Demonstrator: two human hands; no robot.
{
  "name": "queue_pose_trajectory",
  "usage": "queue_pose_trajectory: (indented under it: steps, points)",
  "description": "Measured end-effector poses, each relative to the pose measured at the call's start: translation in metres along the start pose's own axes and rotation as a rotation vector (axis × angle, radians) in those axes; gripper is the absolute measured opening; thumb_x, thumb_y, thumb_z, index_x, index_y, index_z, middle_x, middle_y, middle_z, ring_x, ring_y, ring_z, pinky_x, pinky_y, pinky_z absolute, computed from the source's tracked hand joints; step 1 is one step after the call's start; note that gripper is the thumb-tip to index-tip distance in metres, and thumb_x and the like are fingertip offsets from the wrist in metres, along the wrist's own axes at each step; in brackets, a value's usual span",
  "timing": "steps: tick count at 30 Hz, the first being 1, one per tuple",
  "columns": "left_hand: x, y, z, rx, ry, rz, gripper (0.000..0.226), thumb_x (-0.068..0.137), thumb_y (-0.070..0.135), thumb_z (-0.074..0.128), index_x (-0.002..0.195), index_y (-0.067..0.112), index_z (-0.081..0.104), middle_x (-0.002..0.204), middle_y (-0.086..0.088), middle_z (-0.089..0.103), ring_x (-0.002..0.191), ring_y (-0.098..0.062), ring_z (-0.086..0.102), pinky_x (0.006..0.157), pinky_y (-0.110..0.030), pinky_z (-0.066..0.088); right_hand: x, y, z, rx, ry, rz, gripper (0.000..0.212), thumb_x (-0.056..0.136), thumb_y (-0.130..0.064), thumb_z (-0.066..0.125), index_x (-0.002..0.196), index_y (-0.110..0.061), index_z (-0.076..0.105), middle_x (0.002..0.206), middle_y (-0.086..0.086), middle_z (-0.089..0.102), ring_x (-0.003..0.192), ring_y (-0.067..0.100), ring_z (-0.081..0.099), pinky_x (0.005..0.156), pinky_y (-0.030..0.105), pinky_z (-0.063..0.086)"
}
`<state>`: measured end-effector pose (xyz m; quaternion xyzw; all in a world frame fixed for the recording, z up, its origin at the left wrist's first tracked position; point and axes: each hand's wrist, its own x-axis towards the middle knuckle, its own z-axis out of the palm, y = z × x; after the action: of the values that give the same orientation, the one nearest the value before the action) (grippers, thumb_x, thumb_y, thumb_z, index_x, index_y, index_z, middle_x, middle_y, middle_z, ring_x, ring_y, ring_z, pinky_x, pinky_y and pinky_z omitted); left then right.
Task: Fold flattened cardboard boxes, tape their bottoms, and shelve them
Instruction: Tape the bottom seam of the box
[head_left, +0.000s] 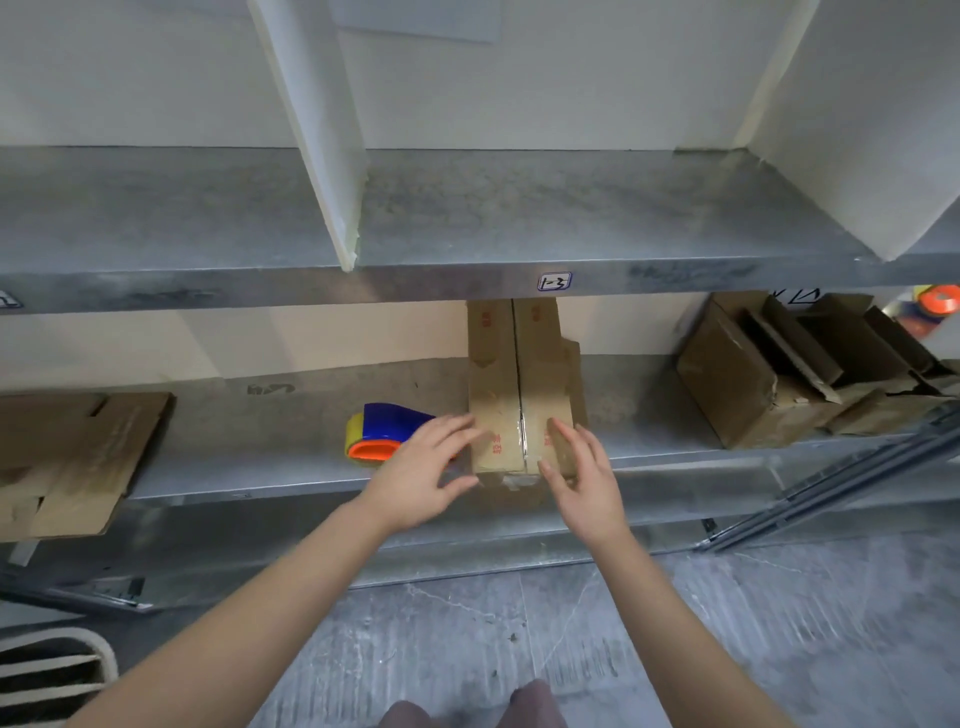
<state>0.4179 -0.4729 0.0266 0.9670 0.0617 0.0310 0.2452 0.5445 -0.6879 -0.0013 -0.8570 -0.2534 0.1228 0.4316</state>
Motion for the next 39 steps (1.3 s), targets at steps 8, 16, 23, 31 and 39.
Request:
queue_pose_trajectory:
  steps: [8, 16, 23, 31, 39]
  points:
    - [0.003, 0.043, 0.044, 0.168, -0.004, -0.014, 0.061, 0.093, 0.054, 0.028, 0.15, 0.032, 0.027, 0.159, 0.01, 0.017, 0.148, -0.011, 0.007, 0.121, -0.04, 0.016, -0.004, 0.006, -0.023, -0.333, -0.047, -0.269, 0.046, 0.096, -0.047, 0.05, 0.141, -0.044, 0.041, 0.157, -0.008, 0.024, 0.144, 0.016, 0.024, 0.1, 0.035, 0.046]
    - [0.0, 0.065, 0.063, 0.177, 0.235, -0.174, 0.058, 0.098, 0.041, 0.034, 0.152, 0.023, 0.024, 0.159, 0.005, 0.019, 0.146, -0.024, 0.017, 0.118, -0.044, 0.024, 0.011, 0.03, -0.028, -0.285, -0.241, -0.361, 0.051, 0.1, -0.032, 0.047, 0.147, -0.047, 0.032, 0.159, -0.019, 0.006, 0.149, 0.016, 0.011, 0.118, 0.032, 0.019]
    - [-0.017, 0.071, 0.072, -0.527, 0.251, -0.523, 0.057, 0.096, 0.031, 0.056, 0.148, 0.031, 0.032, 0.147, 0.008, 0.042, 0.135, -0.01, 0.039, 0.112, -0.034, 0.035, 0.009, 0.029, -0.028, -0.073, -0.313, -0.3, 0.057, 0.098, -0.018, 0.055, 0.146, -0.042, 0.036, 0.159, -0.026, -0.001, 0.147, -0.003, 0.001, 0.109, 0.004, 0.005]
    - [0.008, 0.071, 0.056, -0.48, 0.222, -0.534, 0.07, 0.081, 0.038, 0.075, 0.135, 0.03, 0.031, 0.116, 0.013, 0.058, 0.108, -0.007, 0.056, 0.093, -0.027, 0.047, 0.004, 0.035, -0.03, 0.198, -0.176, -0.113, 0.069, 0.086, -0.029, 0.072, 0.14, -0.054, 0.037, 0.158, -0.025, 0.007, 0.145, 0.005, 0.022, 0.115, 0.036, 0.032]
    - [0.027, 0.072, 0.06, -0.222, 0.253, -0.504, 0.077, 0.084, 0.036, 0.071, 0.141, 0.026, 0.021, 0.096, -0.002, 0.065, 0.085, -0.022, 0.065, 0.073, -0.037, 0.054, 0.011, 0.035, -0.024, 0.174, -0.037, -0.002, 0.072, 0.079, -0.007, 0.075, 0.128, -0.048, 0.041, 0.131, -0.011, 0.053, 0.12, 0.01, 0.055, 0.096, 0.035, 0.053]
